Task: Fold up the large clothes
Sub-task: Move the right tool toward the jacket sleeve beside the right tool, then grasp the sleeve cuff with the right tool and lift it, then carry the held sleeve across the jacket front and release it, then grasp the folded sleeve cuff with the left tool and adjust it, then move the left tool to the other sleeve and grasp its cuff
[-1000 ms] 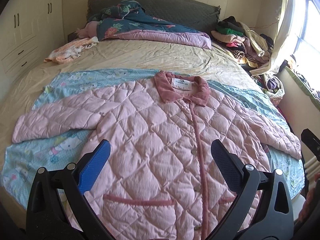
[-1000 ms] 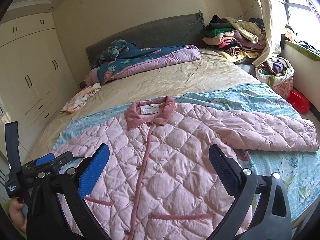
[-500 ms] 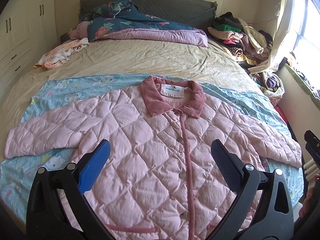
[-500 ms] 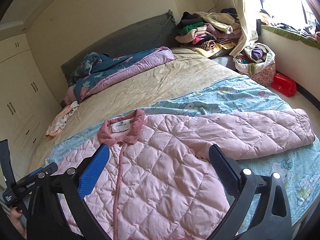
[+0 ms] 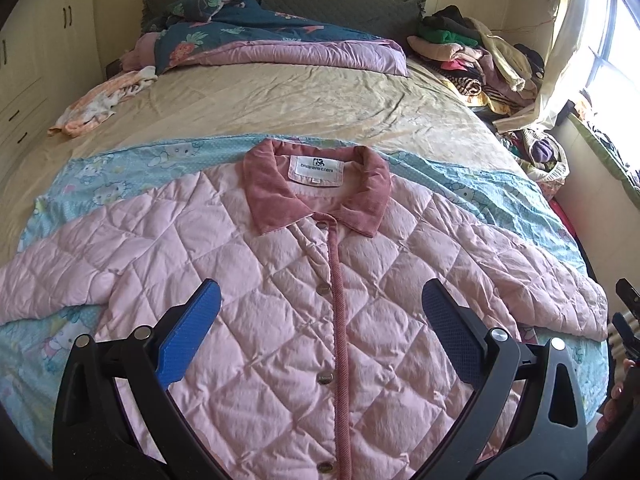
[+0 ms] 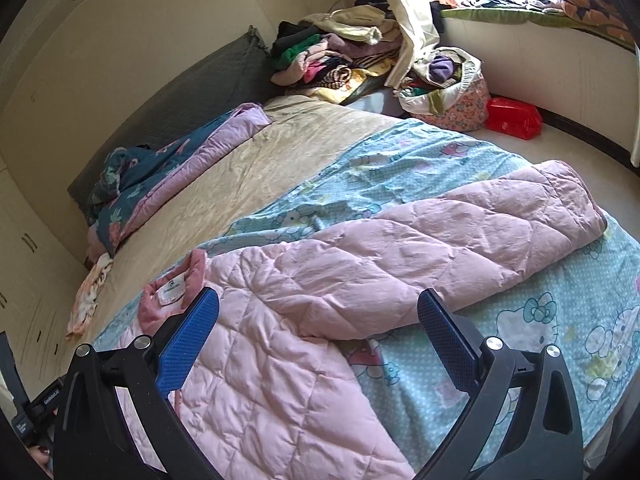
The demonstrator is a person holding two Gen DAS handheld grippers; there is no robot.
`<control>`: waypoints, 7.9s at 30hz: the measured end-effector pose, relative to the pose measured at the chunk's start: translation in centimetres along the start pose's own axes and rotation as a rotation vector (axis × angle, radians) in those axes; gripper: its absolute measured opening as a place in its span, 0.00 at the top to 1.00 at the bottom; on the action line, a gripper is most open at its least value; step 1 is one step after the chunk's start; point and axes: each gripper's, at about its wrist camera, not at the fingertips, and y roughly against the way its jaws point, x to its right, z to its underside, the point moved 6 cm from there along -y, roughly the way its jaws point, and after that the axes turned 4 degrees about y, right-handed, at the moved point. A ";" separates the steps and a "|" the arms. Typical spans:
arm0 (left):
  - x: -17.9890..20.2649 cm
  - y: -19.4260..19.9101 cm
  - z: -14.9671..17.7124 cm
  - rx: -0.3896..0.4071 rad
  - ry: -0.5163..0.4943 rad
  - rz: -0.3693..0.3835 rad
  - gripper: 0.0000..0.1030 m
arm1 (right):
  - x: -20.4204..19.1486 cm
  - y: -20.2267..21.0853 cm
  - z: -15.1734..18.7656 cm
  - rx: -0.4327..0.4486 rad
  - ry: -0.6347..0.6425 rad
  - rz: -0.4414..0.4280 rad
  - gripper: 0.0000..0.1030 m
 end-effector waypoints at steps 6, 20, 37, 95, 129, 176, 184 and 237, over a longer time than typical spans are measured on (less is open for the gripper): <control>1.2 -2.4 0.3 -0.024 -0.012 -0.032 0.09 | 4.9 -2.1 0.1 -0.017 -0.090 0.073 0.04; 3.3 -7.5 2.1 -0.086 -0.057 -0.075 0.09 | 15.5 -6.7 1.6 -0.087 -0.292 0.220 0.04; 3.0 -10.3 2.1 -0.106 -0.039 -0.058 0.09 | 22.3 -11.4 -0.8 -0.089 -0.473 0.253 0.04; -10.9 -1.1 -4.6 -0.014 0.138 0.099 0.09 | -16.6 0.0 -8.3 0.272 0.352 -0.204 0.83; -19.8 -1.9 -2.9 -0.026 0.402 0.232 0.09 | -33.3 -9.0 9.8 0.009 0.635 -0.348 0.82; -15.4 -6.6 -1.4 -0.041 0.220 0.220 0.90 | -15.4 -9.0 7.3 -0.186 0.416 -0.262 0.18; -17.0 -11.1 1.1 -0.139 0.221 0.165 0.89 | -13.9 -11.2 7.1 -0.241 0.383 -0.236 0.18; -24.4 0.9 4.5 -0.006 0.353 0.102 0.09 | -29.0 -0.3 12.7 -0.153 0.562 -0.415 0.04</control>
